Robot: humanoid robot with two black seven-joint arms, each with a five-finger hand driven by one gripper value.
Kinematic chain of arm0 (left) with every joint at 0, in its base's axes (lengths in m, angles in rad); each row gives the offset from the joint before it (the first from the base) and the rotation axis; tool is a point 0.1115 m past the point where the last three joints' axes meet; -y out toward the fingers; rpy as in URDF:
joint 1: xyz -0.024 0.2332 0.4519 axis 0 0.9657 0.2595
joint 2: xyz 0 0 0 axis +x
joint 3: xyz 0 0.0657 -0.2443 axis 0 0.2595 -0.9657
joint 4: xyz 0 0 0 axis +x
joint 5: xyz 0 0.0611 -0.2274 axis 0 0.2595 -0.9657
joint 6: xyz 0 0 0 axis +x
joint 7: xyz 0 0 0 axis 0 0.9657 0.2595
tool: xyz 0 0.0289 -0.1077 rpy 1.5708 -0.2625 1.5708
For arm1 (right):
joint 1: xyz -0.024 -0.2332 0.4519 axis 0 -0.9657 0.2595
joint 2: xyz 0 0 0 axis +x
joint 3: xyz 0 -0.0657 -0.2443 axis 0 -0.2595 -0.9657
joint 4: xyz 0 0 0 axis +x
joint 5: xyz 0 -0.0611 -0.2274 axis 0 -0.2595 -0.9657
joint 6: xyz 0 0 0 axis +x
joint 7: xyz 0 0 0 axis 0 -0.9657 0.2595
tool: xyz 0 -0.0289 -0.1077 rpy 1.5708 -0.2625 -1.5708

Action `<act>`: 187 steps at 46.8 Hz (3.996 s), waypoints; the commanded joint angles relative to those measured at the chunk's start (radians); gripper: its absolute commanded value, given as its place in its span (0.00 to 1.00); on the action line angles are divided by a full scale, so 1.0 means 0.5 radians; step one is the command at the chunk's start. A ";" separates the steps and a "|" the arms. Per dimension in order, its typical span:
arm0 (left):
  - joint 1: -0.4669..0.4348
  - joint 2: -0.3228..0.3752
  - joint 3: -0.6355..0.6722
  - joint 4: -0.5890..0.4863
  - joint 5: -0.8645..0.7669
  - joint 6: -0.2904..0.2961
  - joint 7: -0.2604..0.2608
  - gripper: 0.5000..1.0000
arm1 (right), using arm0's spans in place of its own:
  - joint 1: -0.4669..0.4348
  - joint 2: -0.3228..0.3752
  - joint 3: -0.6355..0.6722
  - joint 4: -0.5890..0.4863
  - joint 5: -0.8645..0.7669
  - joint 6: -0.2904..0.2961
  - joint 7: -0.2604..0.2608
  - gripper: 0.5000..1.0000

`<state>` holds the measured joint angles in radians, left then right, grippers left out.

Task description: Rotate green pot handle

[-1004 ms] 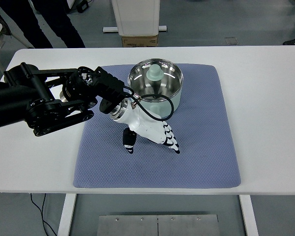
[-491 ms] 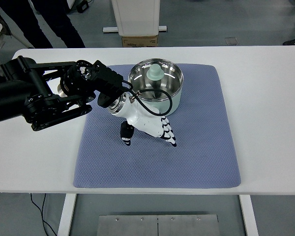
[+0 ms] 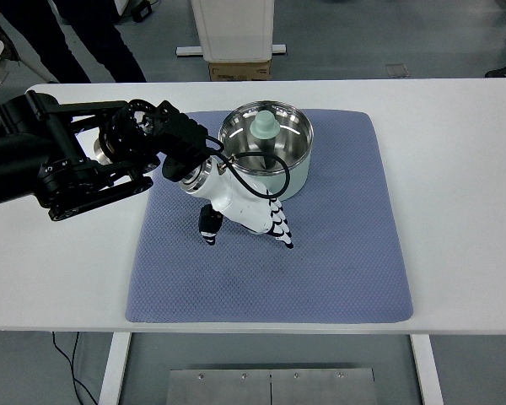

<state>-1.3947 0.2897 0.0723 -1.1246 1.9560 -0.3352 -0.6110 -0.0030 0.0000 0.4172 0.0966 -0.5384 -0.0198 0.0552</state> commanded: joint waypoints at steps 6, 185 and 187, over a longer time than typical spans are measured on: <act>-0.015 0.040 0.018 0.000 0.000 -0.001 0.000 1.00 | 0.000 0.000 0.000 0.000 0.000 0.000 0.000 1.00; -0.223 0.479 0.196 0.304 -0.420 0.146 0.000 1.00 | 0.000 0.000 0.000 0.000 0.000 0.000 0.000 1.00; -0.260 0.497 0.196 0.289 -0.488 0.146 0.000 1.00 | 0.000 0.000 0.000 0.000 0.000 0.000 0.000 1.00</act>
<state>-1.5004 0.5242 0.1700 -0.9688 1.7628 -0.2614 -0.6109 -0.0031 0.0000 0.4173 0.0966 -0.5384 -0.0197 0.0553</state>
